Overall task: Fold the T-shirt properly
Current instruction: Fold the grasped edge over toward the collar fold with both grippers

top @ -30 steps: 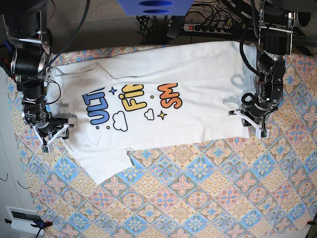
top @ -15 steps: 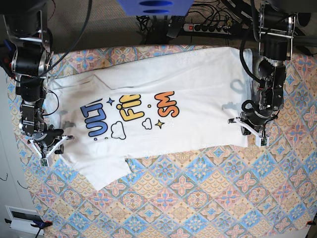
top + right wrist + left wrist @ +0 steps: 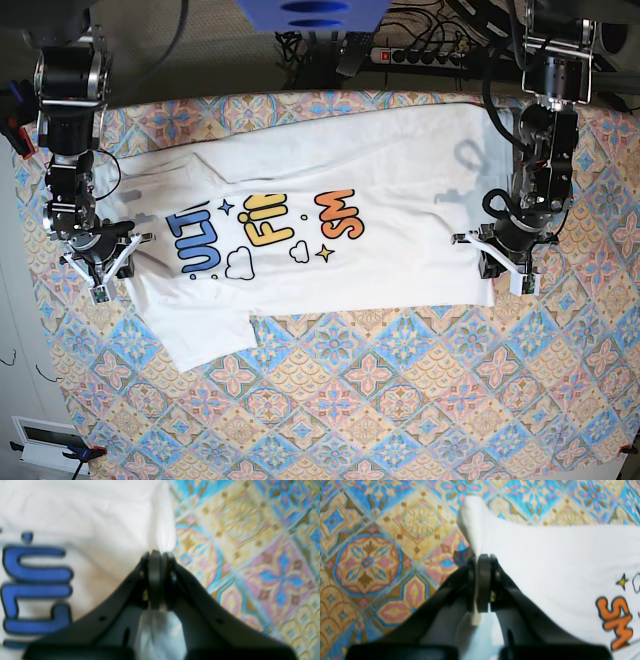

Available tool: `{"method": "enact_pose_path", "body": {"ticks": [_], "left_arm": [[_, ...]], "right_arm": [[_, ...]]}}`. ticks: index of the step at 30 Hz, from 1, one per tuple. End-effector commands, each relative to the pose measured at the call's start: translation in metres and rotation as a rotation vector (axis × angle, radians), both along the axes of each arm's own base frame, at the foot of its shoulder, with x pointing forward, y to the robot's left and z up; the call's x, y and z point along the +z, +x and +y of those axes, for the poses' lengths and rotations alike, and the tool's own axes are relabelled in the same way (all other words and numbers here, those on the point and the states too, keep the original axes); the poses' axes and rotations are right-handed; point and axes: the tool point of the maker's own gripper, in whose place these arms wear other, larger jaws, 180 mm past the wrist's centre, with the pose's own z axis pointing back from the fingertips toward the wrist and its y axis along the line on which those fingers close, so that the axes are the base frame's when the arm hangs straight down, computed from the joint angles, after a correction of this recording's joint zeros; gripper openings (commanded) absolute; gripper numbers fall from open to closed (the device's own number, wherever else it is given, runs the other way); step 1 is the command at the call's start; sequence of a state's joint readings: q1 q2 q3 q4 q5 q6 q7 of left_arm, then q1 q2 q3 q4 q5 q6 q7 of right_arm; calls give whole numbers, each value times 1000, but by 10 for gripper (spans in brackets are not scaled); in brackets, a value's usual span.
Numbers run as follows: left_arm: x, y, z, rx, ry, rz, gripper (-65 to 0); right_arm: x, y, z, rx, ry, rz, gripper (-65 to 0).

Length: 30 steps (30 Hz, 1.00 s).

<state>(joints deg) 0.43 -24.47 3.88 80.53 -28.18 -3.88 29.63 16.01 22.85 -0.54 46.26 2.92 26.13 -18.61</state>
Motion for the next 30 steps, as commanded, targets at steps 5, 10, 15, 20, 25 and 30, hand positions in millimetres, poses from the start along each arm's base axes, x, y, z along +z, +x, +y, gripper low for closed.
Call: {"method": "enact_pose_path", "body": {"ticks": [5, 10, 15, 20, 25, 30], "left_arm": [[2, -14, 8, -12, 28, -9, -650], [-14, -36, 15, -13, 45, 44, -650], [-24, -51, 16, -17, 48, 80, -650], [-12, -61, 31, 7, 65, 59, -650], [-1, -70, 39, 25, 74, 38, -650], [-3, -80, 43, 34, 78, 51, -650]], "right_arm": [[30, 8, -27, -71, -6, -97, -643], [39, -2, -37, -91, -28, -113, -643], [48, -9, -41, -94, -48, -127, -643], [53, -19, -52, -122, -58, -144, -643], [53, -30, -57, -133, -68, -143, -643], [54, -39, -57, -125, -83, -145, -643]]}}
